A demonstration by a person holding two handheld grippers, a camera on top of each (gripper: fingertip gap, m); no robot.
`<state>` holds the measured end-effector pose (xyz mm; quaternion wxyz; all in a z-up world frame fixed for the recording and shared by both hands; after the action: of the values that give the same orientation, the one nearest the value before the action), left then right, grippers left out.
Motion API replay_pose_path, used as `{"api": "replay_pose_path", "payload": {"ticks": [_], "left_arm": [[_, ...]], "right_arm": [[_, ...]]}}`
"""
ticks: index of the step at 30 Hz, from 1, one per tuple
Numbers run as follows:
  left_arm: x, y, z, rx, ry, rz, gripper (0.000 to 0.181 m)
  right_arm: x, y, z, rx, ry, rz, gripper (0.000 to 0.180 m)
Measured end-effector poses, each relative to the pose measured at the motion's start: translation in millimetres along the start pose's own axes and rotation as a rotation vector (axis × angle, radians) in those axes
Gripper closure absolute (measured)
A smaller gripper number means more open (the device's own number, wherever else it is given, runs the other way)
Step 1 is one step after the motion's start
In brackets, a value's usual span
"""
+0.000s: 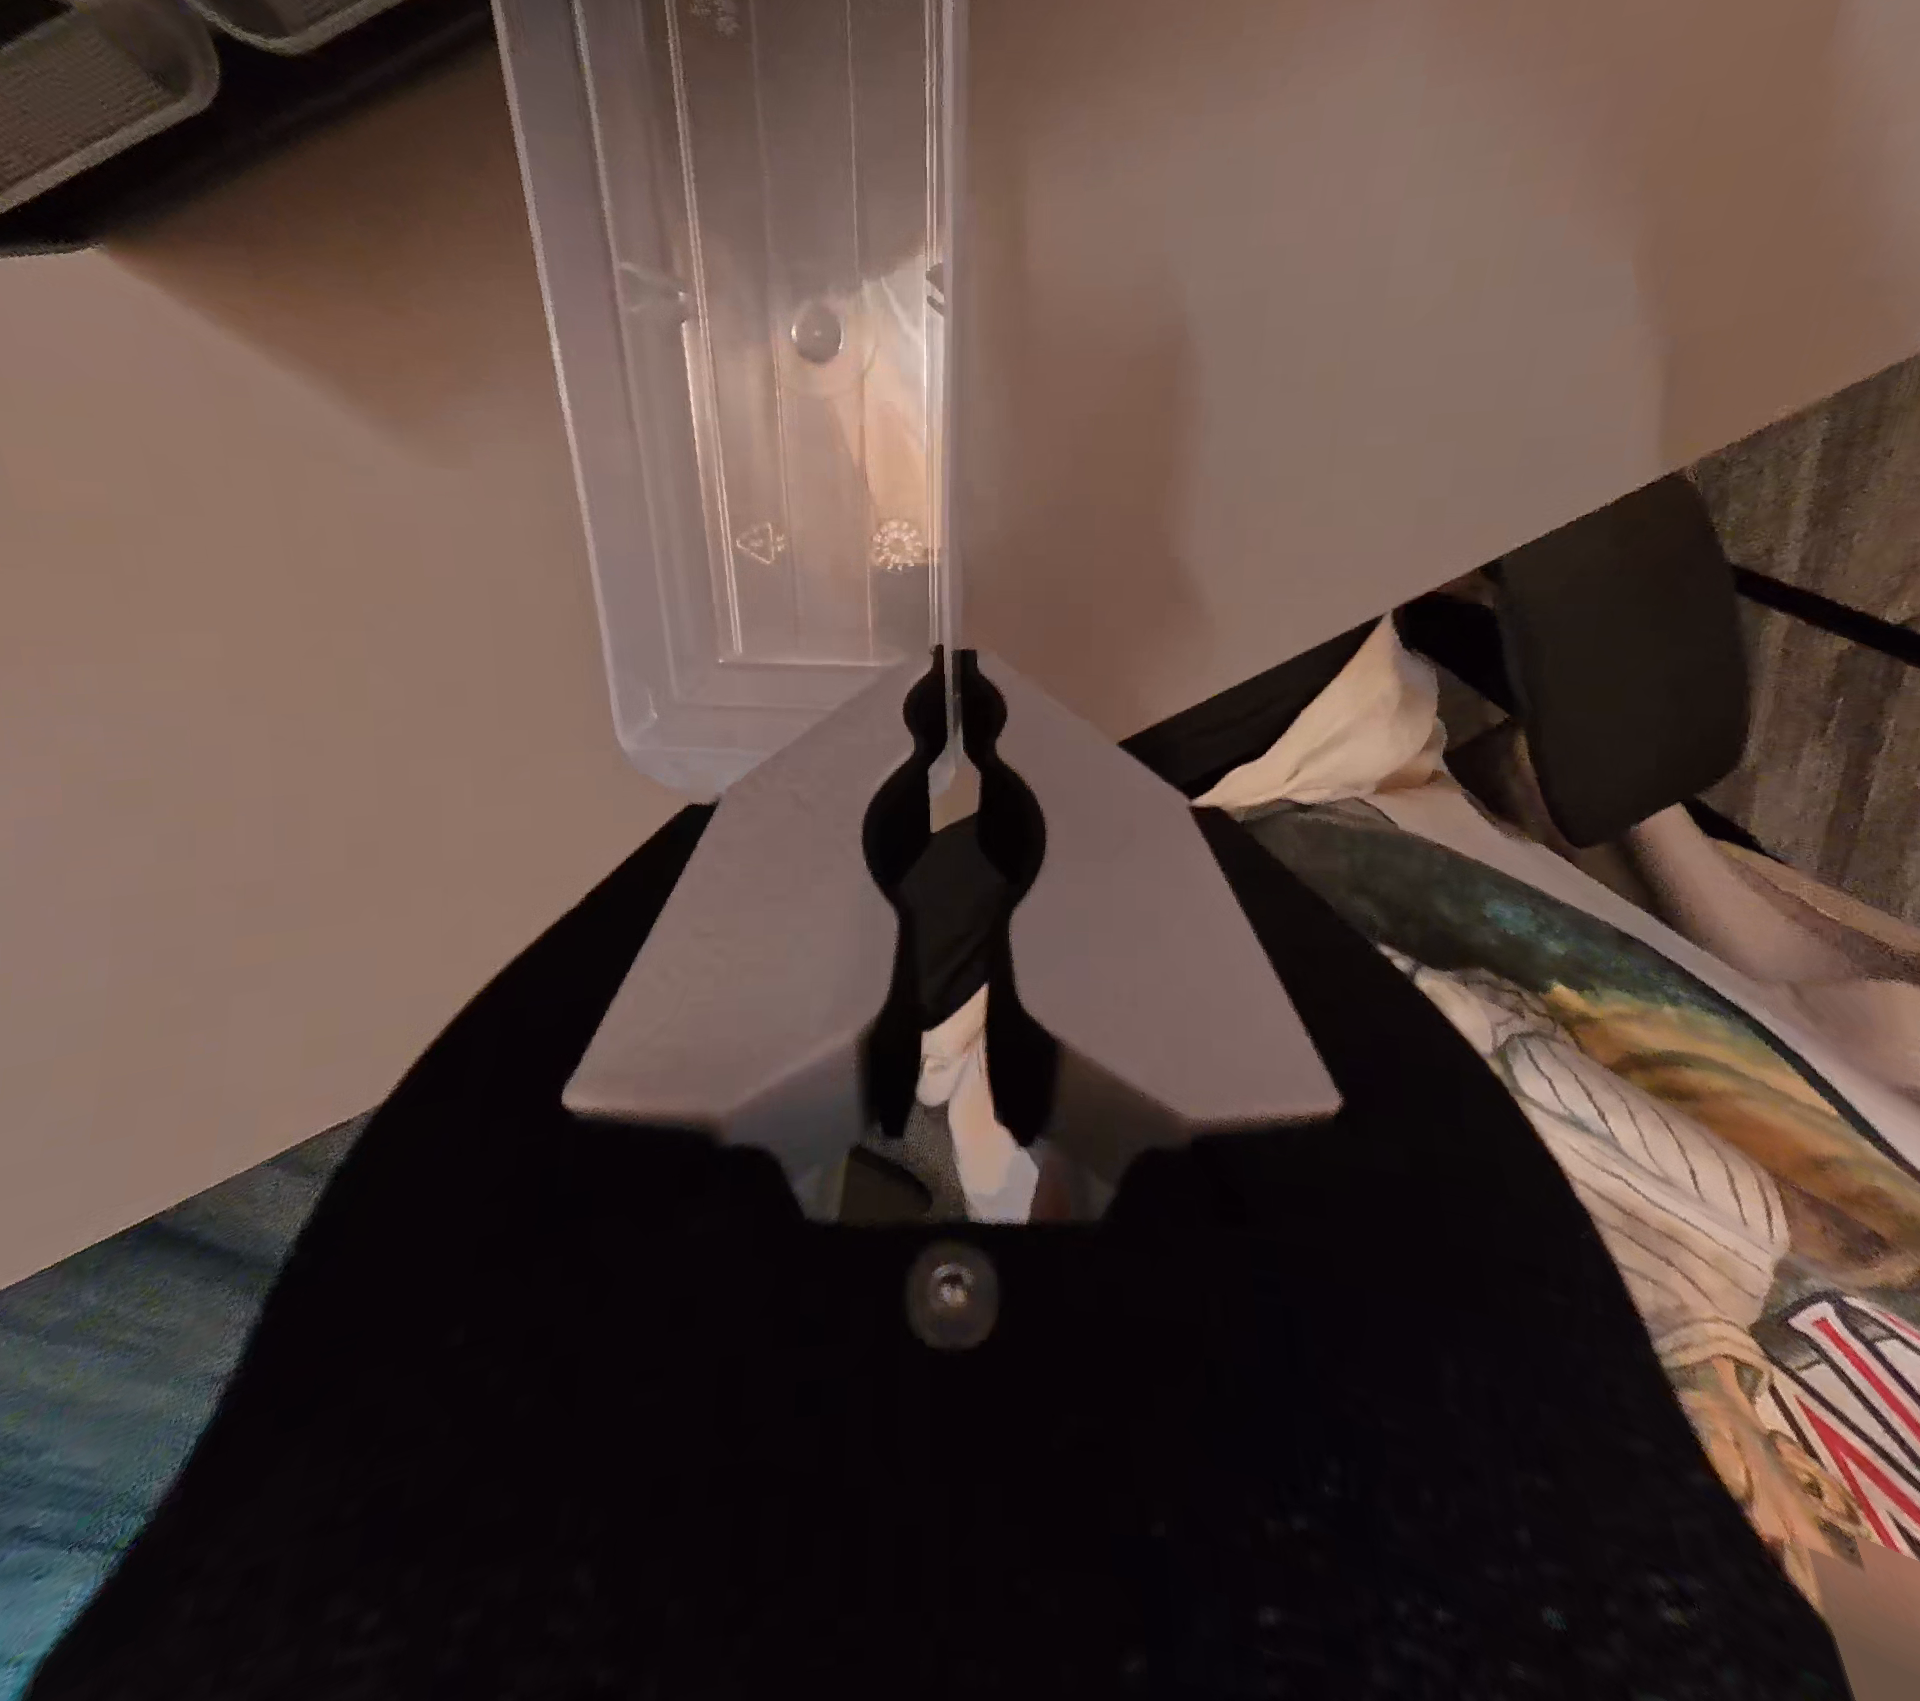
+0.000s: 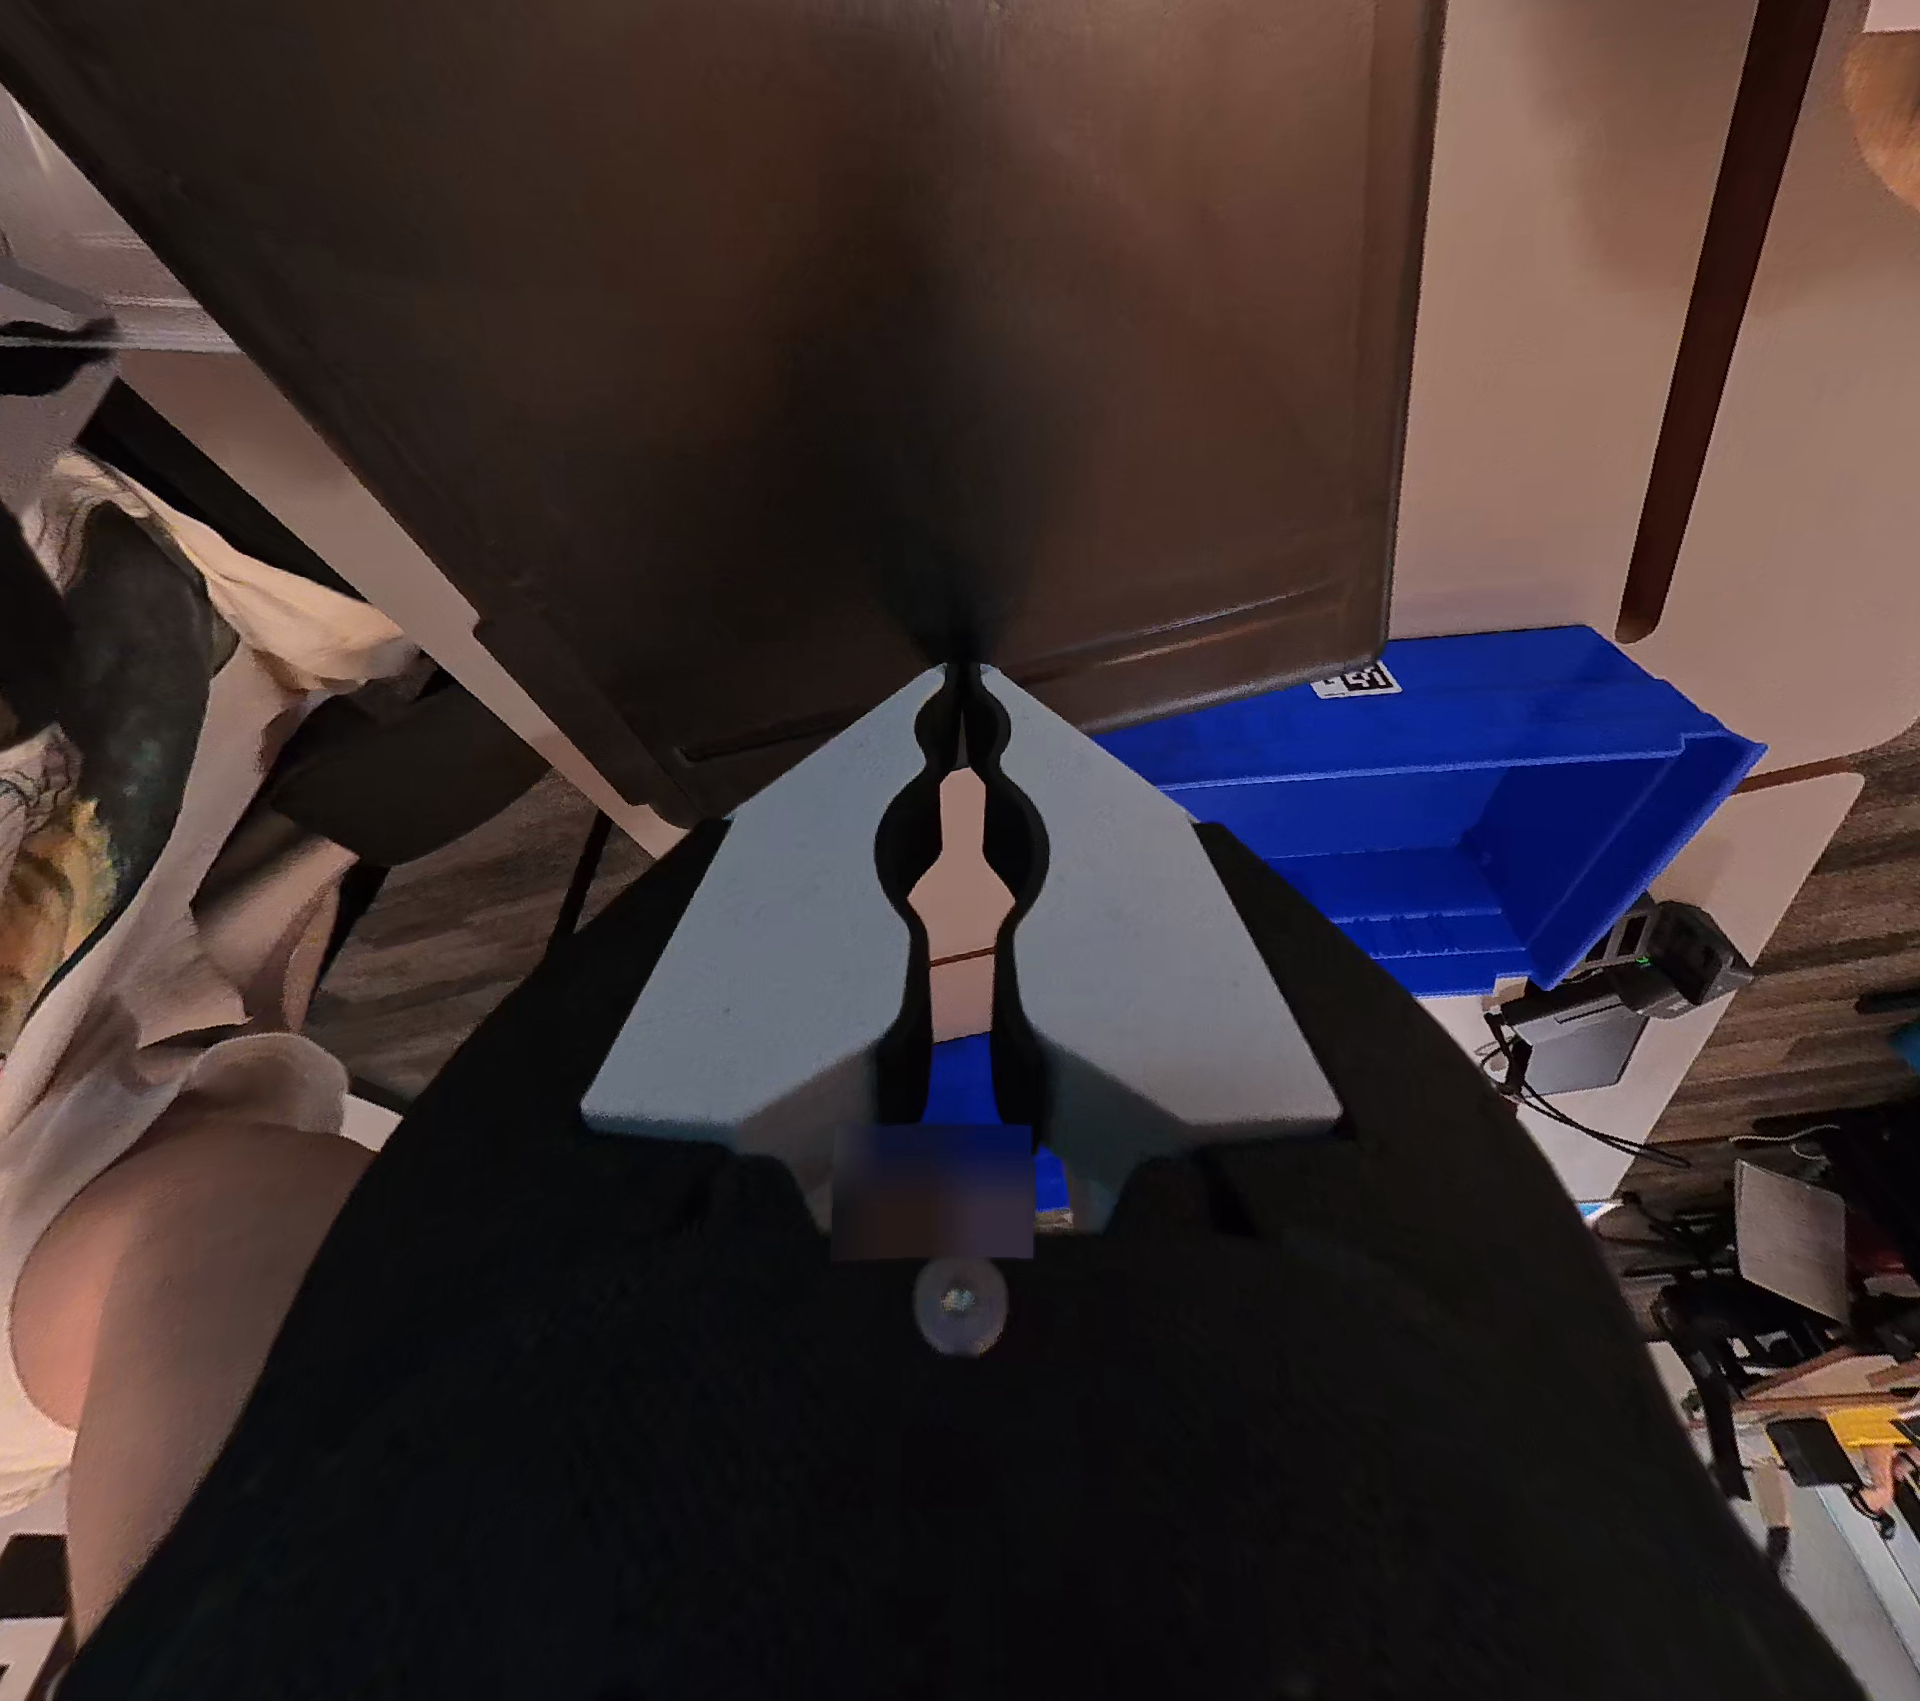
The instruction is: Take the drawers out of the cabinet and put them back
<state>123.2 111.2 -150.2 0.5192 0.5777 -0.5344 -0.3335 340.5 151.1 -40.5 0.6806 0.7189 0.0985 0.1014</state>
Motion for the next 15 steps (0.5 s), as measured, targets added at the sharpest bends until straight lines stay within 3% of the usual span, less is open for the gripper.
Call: {"api": "replay_pose_path", "payload": {"ticks": [15], "left_arm": [[8.8, 4.4, -7.2, -0.009, 0.026, -0.077, 0.181]], "right_arm": [[0.0, -0.1, 0.3, 0.008, 0.013, -0.012, 0.180]]}}
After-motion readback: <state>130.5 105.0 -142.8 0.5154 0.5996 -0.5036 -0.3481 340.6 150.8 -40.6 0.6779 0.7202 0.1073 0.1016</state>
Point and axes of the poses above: each gripper's, where its closed fingertips meet, y back along the fingers, z out of its underside, x = y × z across the jaws, the point moved 3 cm from there along y, back along the fingers, and after that the axes turned 15 degrees about x, right-handed, at the moved point
